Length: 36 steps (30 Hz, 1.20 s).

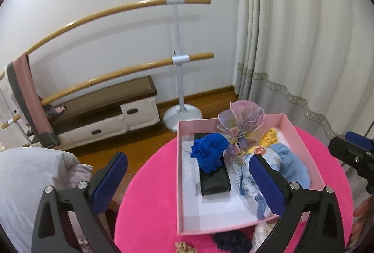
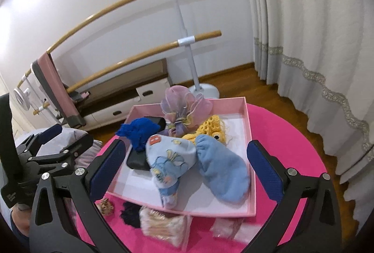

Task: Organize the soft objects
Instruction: 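Withdraw both tools from the pink box back toward the remaining items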

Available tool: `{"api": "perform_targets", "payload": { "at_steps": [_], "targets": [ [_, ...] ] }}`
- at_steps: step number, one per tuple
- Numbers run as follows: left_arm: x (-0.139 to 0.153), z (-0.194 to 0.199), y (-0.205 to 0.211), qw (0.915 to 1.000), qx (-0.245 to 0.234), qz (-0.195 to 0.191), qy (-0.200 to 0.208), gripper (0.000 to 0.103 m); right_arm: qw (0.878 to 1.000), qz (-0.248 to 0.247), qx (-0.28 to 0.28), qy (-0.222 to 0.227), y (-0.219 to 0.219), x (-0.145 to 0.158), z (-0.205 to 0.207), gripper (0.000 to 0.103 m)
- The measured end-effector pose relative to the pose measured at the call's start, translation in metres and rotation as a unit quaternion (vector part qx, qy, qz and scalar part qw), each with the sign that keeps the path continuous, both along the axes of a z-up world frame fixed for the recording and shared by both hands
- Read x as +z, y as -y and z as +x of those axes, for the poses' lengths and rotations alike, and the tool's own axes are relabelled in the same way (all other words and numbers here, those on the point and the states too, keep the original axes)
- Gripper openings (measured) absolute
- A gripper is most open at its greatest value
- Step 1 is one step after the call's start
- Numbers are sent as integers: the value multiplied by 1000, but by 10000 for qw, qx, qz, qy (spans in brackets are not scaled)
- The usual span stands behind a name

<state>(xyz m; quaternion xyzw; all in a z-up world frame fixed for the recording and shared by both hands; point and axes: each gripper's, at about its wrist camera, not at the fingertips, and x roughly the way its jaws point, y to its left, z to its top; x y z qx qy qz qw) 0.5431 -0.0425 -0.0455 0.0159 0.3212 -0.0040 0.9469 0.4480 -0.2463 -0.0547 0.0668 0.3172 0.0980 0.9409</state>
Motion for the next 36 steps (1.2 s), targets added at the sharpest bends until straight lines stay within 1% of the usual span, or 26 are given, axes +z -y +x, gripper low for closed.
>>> {"api": "perform_targets", "payload": {
  "at_steps": [3,8,14,18,23,26,32,36],
  "targets": [
    [8,-33,-4,9999,10,-31,154,103,9998,-4,-75,182,-4,5,-25,103],
    [9,-77,-7,9995,21,-69,317,103,9985,41,-230,501,-5,9,-72,103],
    [10,-127,-11,9991,30,-94,409,103,9969,-64,-379,680,-4,6,-117,103],
    [8,-156,-14,9987,88,-177,465,103,9960,-203,-519,699,-1,1,-140,103],
    [6,-187,-10,9984,164,-119,518,103,9932,-311,-780,807,3,-2,-164,103],
    [4,-200,-6,9984,184,-104,530,103,9915,-289,-920,868,6,-3,-178,103],
    [-1,-233,-6,9981,240,-64,567,103,9898,-396,-1010,924,6,-4,-203,103],
    [-5,-250,-11,9979,291,-164,552,103,9896,-427,-1008,928,3,-8,-216,103]
  ]
}}
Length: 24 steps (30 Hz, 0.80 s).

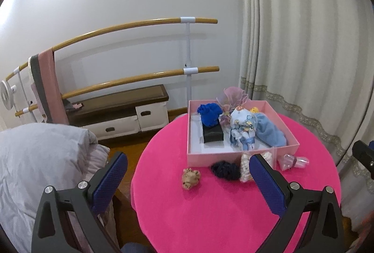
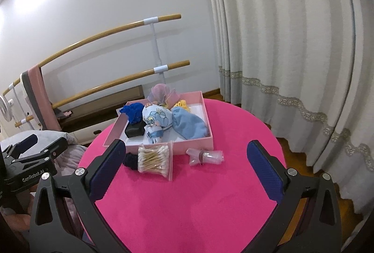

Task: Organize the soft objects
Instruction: 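Withdraw both tools from the pink box back toward the remaining items, then close the left tool on the beige scrunchie while the right tool grips the navy scrunchie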

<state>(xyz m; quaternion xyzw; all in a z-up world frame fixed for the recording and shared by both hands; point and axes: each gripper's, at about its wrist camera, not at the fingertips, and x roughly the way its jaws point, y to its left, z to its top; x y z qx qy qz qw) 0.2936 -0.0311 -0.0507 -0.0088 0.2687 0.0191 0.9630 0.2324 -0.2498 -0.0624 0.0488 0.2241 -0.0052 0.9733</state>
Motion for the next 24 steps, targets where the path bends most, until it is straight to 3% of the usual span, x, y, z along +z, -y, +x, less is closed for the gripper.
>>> {"api": "perform_targets", "payload": {
  "at_steps": [12,24],
  "targets": [
    [4,-32,-3,10000,-16,1,95,103,9999,-124,78,24,-11,-1,-15,103],
    [-6,-31,-7,10000,26,-42,-9,103,9999,-107,56,-34,-7,-2,-14,103]
  ]
}}
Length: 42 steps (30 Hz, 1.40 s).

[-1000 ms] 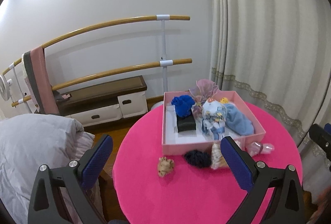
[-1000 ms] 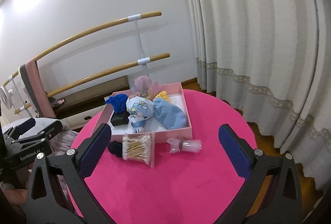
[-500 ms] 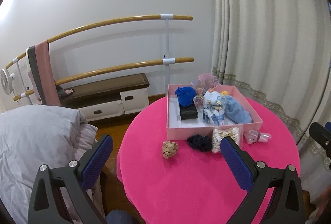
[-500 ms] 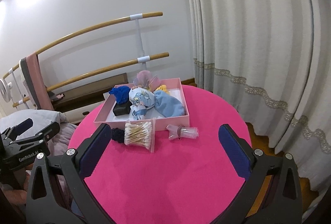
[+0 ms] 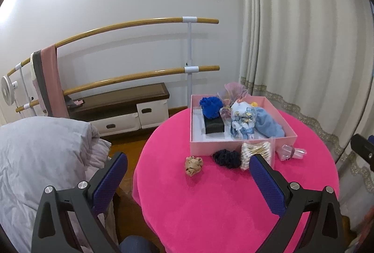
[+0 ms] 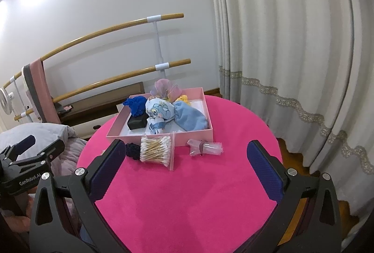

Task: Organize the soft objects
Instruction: 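Close the left tool on the beige scrunchie while the right tool grips the navy scrunchie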

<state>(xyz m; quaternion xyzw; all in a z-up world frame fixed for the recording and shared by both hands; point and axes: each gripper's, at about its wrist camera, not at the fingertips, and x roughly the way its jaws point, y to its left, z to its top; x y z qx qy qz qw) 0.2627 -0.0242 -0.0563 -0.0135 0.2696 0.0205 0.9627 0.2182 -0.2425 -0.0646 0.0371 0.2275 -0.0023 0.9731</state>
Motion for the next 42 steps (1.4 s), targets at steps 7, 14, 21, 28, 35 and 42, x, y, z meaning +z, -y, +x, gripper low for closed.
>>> {"api": "perform_targets", "payload": {
  "at_steps": [7,14,21,28,35,42],
  "targets": [
    [-10,9,-2,9999,11,21,-121,103,10000,2,1,-12,3,-3,3,103],
    [-38,43,-11,9982,96,-42,-589,103,9997,90,18,-241,7,-16,17,103],
    [-65,85,-15,9956,81,18,-929,103,9971,98,402,-638,-7,-38,48,103],
    [-98,139,-14,9927,71,163,-1190,103,9866,81,1153,-1153,-44,-68,96,83],
    [-136,198,-11,9886,54,306,-1475,103,9728,-19,1794,-1464,-81,-89,134,61],
    [-161,227,-18,9863,-12,103,-1644,86,9597,-12,2241,-1697,-105,-104,170,46]
  ]
}}
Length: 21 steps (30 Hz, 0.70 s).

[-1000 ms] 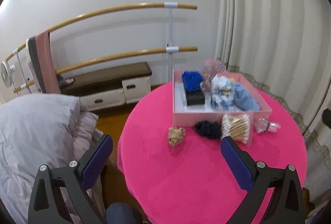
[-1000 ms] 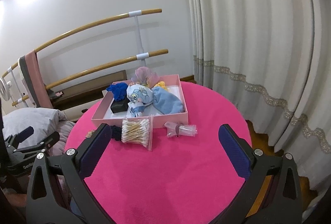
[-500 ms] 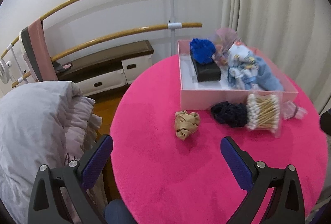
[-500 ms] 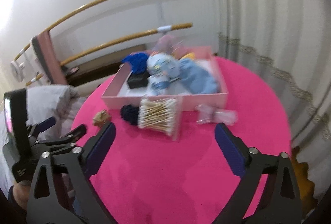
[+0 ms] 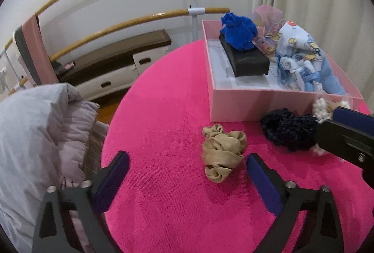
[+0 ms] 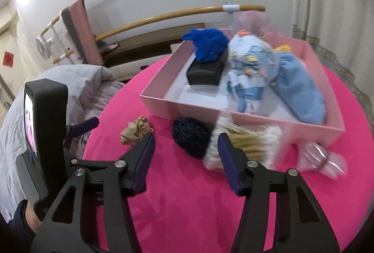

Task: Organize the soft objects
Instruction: 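Close the left tool on the beige scrunchie while the right tool grips the navy scrunchie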

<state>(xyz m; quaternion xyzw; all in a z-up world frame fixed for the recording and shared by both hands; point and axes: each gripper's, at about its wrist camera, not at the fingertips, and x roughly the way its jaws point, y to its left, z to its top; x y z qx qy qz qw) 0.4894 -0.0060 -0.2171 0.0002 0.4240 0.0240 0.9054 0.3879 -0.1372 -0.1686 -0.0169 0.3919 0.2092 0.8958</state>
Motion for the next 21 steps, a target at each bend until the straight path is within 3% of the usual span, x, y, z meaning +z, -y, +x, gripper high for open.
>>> {"api": "perform_targets", "payload": {
  "at_steps": [3,13,17,21],
  "targets": [
    [-7,10,-7,9998,0,-174,-128,75,9999,-35,98,-103,-8,-7,12,43],
    [-9,16,-2,9999,-107,-66,-67,66,9988,-274,42,-411,-17,-36,34,32],
    [-5,5,2,9995,-288,-134,-23,44,9980,-477,59,-416,-19,-39,37,21],
    [-3,4,7,9989,-404,-214,-63,23,9988,-235,-2,-440,-11,-37,34,13]
  ]
}}
